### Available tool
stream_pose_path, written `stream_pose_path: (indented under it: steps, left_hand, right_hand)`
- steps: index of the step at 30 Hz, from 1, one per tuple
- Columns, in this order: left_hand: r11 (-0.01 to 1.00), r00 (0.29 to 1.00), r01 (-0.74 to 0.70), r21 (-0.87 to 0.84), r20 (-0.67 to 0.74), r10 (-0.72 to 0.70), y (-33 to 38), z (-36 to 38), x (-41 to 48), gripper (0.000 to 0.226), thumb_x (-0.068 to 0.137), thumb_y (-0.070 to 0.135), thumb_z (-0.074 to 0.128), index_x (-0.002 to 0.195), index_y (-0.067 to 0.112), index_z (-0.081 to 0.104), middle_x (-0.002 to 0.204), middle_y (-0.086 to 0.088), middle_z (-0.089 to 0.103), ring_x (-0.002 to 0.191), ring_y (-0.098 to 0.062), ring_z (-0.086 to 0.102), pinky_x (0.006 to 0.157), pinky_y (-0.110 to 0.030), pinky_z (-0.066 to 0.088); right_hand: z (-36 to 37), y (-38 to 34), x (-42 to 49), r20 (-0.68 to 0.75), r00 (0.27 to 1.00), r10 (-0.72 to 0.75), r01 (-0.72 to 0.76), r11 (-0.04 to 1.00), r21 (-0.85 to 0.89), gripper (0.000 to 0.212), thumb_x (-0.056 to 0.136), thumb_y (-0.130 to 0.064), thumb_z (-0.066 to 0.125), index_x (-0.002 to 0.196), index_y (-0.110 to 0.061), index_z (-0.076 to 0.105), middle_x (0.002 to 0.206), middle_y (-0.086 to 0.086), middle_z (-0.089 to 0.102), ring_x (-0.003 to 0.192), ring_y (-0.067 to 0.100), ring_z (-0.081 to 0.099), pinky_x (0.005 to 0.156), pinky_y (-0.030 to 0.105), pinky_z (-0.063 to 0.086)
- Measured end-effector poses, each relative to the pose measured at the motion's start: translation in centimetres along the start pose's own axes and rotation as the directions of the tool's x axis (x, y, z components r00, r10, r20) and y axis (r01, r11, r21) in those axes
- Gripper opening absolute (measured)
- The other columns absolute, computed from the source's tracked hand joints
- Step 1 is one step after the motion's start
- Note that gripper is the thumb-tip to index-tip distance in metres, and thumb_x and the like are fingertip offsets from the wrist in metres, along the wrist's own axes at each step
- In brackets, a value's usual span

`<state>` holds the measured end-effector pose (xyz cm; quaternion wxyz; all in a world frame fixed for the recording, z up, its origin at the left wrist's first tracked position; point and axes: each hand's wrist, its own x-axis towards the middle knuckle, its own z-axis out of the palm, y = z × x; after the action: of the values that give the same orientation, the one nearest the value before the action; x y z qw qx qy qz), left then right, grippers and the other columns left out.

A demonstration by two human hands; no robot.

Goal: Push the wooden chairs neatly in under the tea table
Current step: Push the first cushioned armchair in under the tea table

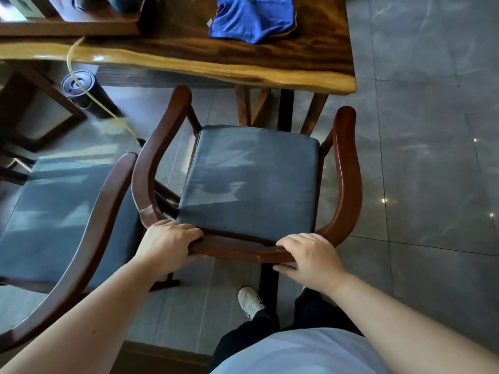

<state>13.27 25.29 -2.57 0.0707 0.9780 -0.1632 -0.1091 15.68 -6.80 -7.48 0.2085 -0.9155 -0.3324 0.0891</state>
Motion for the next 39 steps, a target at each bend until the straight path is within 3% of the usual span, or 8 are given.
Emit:
stream_pose_path:
  steps: [4, 8, 13, 17, 25, 30, 39]
  left_hand:
    - [0.999, 0.999, -0.028, -0.019, -0.034, 0.027, -0.9, 0.3, 0.4, 0.046, 0.067, 0.059, 0.051, 0.084, 0.022, 0.072, 0.075, 0.005, 0.072, 0.066, -0.025, 0.066, 0.065, -0.036, 0.056]
    - [0.999, 0.997, -0.028, -0.031, -0.078, 0.025, -1.3, 0.2, 1.3, 0.041, 0.066, 0.056, 0.061, 0.082, 0.021, 0.072, 0.072, 0.003, 0.071, 0.065, -0.025, 0.066, 0.064, -0.035, 0.054]
    - [1.000, 0.996, 0.005, -0.022, -0.094, -0.007, 1.0, 0.1, 3.4, 0.036, 0.056, 0.048, 0.085, 0.073, 0.020, 0.068, 0.062, 0.004, 0.066, 0.058, -0.025, 0.062, 0.059, -0.033, 0.051]
    - [1.000, 0.995, 0.009, -0.028, -0.096, -0.012, 3.4, 0.8, 5.1, 0.039, 0.060, 0.050, 0.082, 0.070, 0.017, 0.065, 0.061, 0.001, 0.065, 0.059, -0.028, 0.062, 0.058, -0.034, 0.052]
    - [0.996, 0.997, -0.062, 0.061, -0.042, 0.065, 2.1, -0.8, 7.2, 0.038, 0.069, 0.057, 0.072, 0.079, 0.021, 0.068, 0.072, 0.005, 0.069, 0.067, -0.024, 0.066, 0.051, -0.033, 0.051]
    - [0.996, 0.998, 0.021, 0.082, 0.051, -0.025, -1.3, -2.0, 8.1, 0.035, 0.073, 0.064, 0.063, 0.088, 0.032, 0.063, 0.079, 0.010, 0.068, 0.073, -0.019, 0.065, 0.059, -0.033, 0.049]
    - [0.991, 0.997, 0.034, 0.127, 0.066, -0.043, -3.1, -1.7, 8.0, 0.037, 0.074, 0.066, 0.059, 0.090, 0.033, 0.063, 0.080, 0.010, 0.067, 0.075, -0.018, 0.064, 0.060, -0.030, 0.045]
  right_hand:
    - [-0.5, 1.6, 1.2, 0.092, 0.987, -0.134, 0.142, 0.987, -0.079, 0.036, 0.082, -0.050, 0.071, 0.092, -0.015, 0.067, 0.082, 0.002, 0.072, 0.074, 0.029, 0.068, 0.059, 0.040, 0.054]
    - [-1.3, 2.9, 2.0, 0.059, 0.975, -0.214, 0.220, 0.966, -0.132, 0.038, 0.080, -0.050, 0.074, 0.084, -0.013, 0.065, 0.067, 0.002, 0.069, 0.061, 0.028, 0.067, 0.047, 0.037, 0.051]
    - [-2.8, 6.3, 2.5, 0.055, 0.974, -0.219, 0.224, 0.965, -0.137, 0.039, 0.082, -0.056, 0.066, 0.084, -0.017, 0.063, 0.069, -0.001, 0.069, 0.063, 0.026, 0.067, 0.048, 0.035, 0.051]
    - [-4.3, 9.2, 2.4, 0.047, 0.975, -0.217, 0.221, 0.968, -0.116, 0.044, 0.083, -0.060, 0.053, 0.084, -0.018, 0.064, 0.072, -0.002, 0.070, 0.066, 0.026, 0.068, 0.050, 0.037, 0.053]
    - [-4.3, 10.2, 3.5, -0.056, 0.985, -0.163, 0.154, 0.978, -0.143, 0.037, 0.073, -0.057, 0.076, 0.078, -0.024, 0.061, 0.067, -0.007, 0.066, 0.062, 0.022, 0.065, 0.045, 0.029, 0.046]
    - [-3.2, 8.1, 5.6, -0.108, 0.985, -0.138, 0.120, 0.980, -0.160, 0.039, 0.072, -0.057, 0.077, 0.075, -0.022, 0.061, 0.063, -0.005, 0.065, 0.060, 0.023, 0.065, 0.046, 0.027, 0.039]
    - [-2.8, 6.9, 7.0, -0.045, 0.980, -0.193, 0.181, 0.965, -0.188, 0.039, 0.077, -0.055, 0.075, 0.077, -0.018, 0.062, 0.061, -0.002, 0.065, 0.056, 0.025, 0.065, 0.042, 0.030, 0.046]
